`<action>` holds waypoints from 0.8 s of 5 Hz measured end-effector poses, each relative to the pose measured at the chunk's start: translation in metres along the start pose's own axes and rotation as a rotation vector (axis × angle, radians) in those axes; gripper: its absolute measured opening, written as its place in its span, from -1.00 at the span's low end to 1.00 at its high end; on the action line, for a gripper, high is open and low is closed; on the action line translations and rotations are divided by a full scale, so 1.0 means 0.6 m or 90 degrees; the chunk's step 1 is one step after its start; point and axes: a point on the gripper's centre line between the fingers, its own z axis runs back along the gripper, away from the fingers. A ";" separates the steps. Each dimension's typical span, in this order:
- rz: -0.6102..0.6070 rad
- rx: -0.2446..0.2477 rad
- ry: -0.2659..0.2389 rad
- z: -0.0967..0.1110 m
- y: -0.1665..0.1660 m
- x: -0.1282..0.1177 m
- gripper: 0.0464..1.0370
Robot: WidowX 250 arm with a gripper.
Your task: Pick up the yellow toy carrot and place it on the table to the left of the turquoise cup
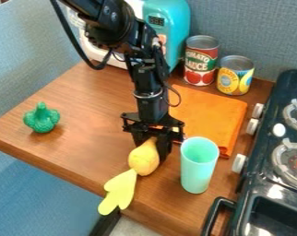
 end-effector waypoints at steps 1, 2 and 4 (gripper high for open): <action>0.002 0.016 0.017 0.004 0.006 -0.008 0.69; 0.000 0.019 -0.013 0.037 0.004 -0.012 0.95; 0.041 -0.007 -0.037 0.075 0.047 -0.014 0.94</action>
